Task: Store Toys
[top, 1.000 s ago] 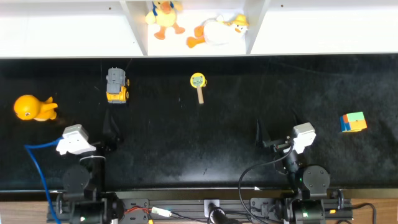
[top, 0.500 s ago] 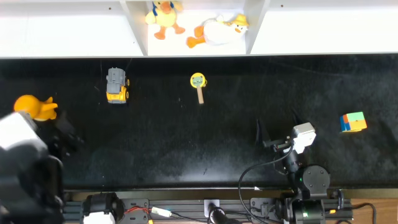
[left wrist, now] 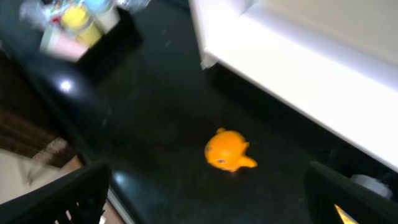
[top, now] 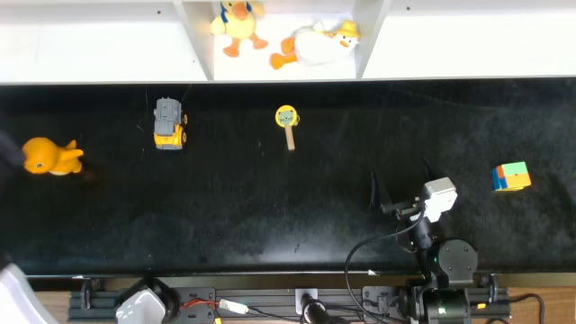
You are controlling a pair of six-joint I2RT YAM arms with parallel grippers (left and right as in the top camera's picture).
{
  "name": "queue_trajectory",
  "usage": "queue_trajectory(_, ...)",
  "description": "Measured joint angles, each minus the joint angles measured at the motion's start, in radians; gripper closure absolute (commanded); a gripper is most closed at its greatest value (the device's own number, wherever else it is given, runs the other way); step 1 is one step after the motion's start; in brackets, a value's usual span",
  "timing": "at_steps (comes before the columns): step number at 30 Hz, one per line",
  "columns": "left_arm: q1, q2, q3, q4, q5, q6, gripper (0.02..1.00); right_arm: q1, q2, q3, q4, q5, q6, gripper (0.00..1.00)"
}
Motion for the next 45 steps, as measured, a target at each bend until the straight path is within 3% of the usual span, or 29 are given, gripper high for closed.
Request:
queue_trajectory(4,0.182,0.074,0.000,-0.024,0.198,0.117,0.023,0.000,0.000,0.000,0.000,0.000,0.000,0.005)
queue_trajectory(10,0.332,0.114,-0.100,0.009,0.448,0.279,0.020,0.000,0.000,0.000,-0.001,0.000,0.000,0.007)
queue_trajectory(19,0.417,0.114,-0.400,0.188,0.679,0.528,0.020,0.000,0.000,0.000,0.000,0.000,0.000,0.007)
queue_trajectory(23,0.417,0.114,-0.505,0.335,0.716,0.580,0.020,0.000,0.000,0.000,-0.001,0.000,0.000,0.007)
queue_trajectory(32,0.418,0.114,-0.733,0.623,0.703,0.607,0.020,0.000,0.000,0.000,0.000,0.000,0.000,0.005)
queue_trajectory(45,0.418,0.118,-0.766,0.651,0.700,0.609,0.023,0.000,0.000,0.000,-0.001,0.000,0.000,0.003)
